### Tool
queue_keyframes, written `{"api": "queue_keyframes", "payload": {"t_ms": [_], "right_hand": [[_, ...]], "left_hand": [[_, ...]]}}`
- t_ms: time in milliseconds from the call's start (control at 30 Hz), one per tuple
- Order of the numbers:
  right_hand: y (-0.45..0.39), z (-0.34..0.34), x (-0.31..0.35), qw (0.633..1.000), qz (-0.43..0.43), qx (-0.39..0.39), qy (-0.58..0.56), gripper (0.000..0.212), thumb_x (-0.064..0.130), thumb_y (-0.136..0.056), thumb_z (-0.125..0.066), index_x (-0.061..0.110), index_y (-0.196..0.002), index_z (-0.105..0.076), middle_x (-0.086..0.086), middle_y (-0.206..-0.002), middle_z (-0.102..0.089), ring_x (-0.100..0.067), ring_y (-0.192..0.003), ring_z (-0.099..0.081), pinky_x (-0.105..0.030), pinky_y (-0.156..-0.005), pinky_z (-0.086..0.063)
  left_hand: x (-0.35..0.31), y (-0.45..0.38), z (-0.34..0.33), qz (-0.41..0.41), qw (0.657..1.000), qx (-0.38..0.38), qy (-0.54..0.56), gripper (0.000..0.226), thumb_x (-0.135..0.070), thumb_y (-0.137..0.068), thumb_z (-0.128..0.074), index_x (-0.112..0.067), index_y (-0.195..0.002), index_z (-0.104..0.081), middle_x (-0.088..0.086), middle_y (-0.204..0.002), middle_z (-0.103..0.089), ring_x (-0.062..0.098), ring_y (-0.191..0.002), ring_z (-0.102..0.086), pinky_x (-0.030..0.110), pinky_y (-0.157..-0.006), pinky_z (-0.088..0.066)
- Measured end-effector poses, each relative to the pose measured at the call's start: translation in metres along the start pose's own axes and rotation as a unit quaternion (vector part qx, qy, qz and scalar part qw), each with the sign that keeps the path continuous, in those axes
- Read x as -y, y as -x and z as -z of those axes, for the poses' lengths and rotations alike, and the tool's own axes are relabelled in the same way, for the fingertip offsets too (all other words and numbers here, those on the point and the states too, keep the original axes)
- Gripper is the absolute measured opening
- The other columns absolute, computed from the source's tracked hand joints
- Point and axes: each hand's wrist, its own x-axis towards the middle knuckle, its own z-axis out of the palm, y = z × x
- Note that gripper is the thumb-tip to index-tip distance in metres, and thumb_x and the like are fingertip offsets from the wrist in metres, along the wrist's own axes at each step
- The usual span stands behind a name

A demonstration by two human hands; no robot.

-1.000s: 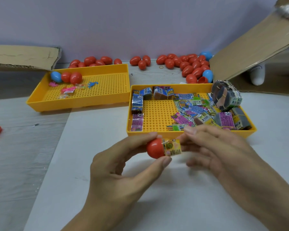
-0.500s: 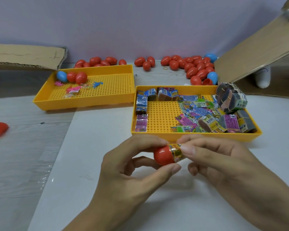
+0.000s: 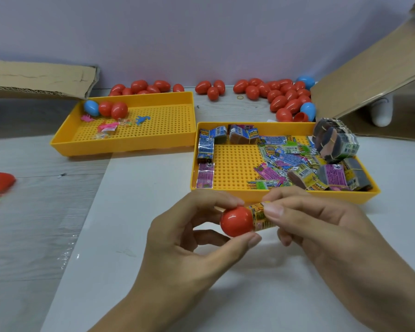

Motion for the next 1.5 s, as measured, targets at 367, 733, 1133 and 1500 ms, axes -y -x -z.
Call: {"api": "queue_keyframes", "payload": {"t_ms": [367, 733, 1133, 1500], "right_hand": [[0.0008, -0.0032, 0.0002, 0.992, -0.090, 0.044, -0.080, 0.043, 0.037, -0.051, -0.079, 0.003, -0.077, -0.078, 0.005, -0.102, -0.069, -0.007, -0.082, -0.058, -0.025, -0.060, -0.046], [-0.0002, -0.0045, -0.0062, 1.000, -0.024, 0.003, 0.018, 0.042, 0.049, -0.048, -0.080, 0.014, -0.072, -0.080, 0.015, -0.089, -0.068, 0.003, -0.068, -0.058, -0.025, -0.062, -0.044], [-0.0009, -0.0059, 0.0017, 0.998, -0.038, 0.027, -0.038, 0.034, 0.045, -0.072, -0.074, 0.012, -0.079, -0.080, -0.011, -0.083, -0.076, -0.022, -0.078, -0.073, -0.025, -0.051, -0.052], [-0.0033, -0.0020, 0.0008, 0.987, -0.114, 0.037, -0.110, 0.018, 0.020, -0.059, -0.082, 0.018, -0.072, -0.069, -0.014, -0.074, -0.070, -0.026, -0.063, -0.071, -0.026, -0.048, -0.054]], "left_hand": [[0.0022, -0.0013, 0.0003, -0.019, 0.999, 0.014, -0.023, 0.032, -0.013, -0.075, -0.082, -0.018, -0.105, -0.073, 0.000, -0.104, -0.067, 0.030, -0.091, -0.066, 0.032, -0.063, -0.061], [0.0018, -0.0001, -0.0017, -0.025, 1.000, 0.003, -0.014, 0.030, -0.011, -0.076, -0.079, -0.013, -0.105, -0.072, 0.001, -0.103, -0.066, 0.026, -0.091, -0.067, 0.024, -0.066, -0.058], [0.0012, 0.0014, 0.0002, -0.059, 0.997, -0.021, -0.042, 0.029, -0.011, -0.079, -0.075, -0.012, -0.108, -0.071, 0.001, -0.107, -0.072, 0.025, -0.101, -0.070, 0.026, -0.074, -0.059], [-0.0052, 0.0032, -0.0023, -0.112, 0.981, 0.005, -0.156, 0.035, -0.016, -0.083, -0.071, -0.009, -0.117, -0.067, -0.002, -0.120, -0.070, 0.009, -0.114, -0.066, 0.022, -0.095, -0.052]]}}
